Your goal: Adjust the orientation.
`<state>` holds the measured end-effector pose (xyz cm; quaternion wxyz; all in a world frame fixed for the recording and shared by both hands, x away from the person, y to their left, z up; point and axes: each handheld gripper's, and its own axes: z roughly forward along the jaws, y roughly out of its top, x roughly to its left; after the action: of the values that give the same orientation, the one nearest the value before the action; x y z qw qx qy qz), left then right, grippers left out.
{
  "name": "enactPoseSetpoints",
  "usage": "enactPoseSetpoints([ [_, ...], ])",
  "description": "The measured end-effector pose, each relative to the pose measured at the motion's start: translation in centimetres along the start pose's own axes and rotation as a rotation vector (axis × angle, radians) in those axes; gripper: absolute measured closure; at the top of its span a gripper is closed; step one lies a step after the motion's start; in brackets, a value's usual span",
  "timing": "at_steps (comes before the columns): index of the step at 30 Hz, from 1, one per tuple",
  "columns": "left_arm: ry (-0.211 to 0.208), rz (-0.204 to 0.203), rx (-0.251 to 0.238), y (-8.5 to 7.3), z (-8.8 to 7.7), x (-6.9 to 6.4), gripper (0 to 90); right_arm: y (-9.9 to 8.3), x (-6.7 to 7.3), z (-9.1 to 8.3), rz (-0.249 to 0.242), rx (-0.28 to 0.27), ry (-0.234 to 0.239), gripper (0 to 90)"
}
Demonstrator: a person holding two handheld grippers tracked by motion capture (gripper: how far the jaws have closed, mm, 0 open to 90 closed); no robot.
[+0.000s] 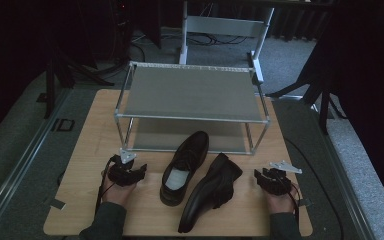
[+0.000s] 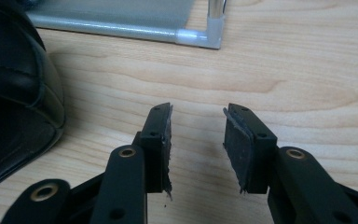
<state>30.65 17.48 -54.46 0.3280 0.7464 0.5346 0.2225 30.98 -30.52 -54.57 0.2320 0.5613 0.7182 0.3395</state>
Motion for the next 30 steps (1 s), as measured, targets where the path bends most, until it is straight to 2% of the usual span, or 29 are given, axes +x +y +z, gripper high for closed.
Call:
enactPoseSetpoints([
  [5, -0.035, 0.054, -0.055, 0.7, -1.1, -1.0, 46.4, 0.0, 0.0, -0.4, 0.0, -0.02, 0.015, 59.1],
  [7, -0.061, 0.076, -0.069, 0.9, -1.5, -1.4, 48.2, 0.0, 0.1, -0.5, -0.004, -0.019, 0.018, 58.3],
  [15, -0.093, 0.105, -0.084, 1.8, -2.9, -2.1, 54.7, -0.2, 0.5, -0.9, -0.036, -0.022, 0.005, 54.8],
  [19, -0.14, 0.117, -0.09, 2.6, -3.7, -2.8, 55.8, -0.2, 0.4, -1.1, -0.043, -0.029, -0.009, 53.0],
  [21, -0.146, 0.124, -0.089, 2.8, -3.9, -3.0, 56.0, -0.2, 0.4, -1.1, -0.04, -0.026, -0.012, 52.7],
  [22, -0.16, 0.139, -0.094, 3.3, -4.2, -3.4, 56.0, -0.3, 0.4, -1.0, -0.041, -0.025, -0.013, 52.5],
  [27, -0.195, 0.166, -0.108, 4.0, -4.7, -4.2, 56.6, -0.3, 0.4, -0.9, -0.045, -0.022, -0.02, 52.0],
  [30, -0.225, 0.204, -0.118, 4.6, -5.0, -5.1, 56.1, -0.4, 0.4, -0.9, -0.047, -0.021, -0.024, 51.9],
])
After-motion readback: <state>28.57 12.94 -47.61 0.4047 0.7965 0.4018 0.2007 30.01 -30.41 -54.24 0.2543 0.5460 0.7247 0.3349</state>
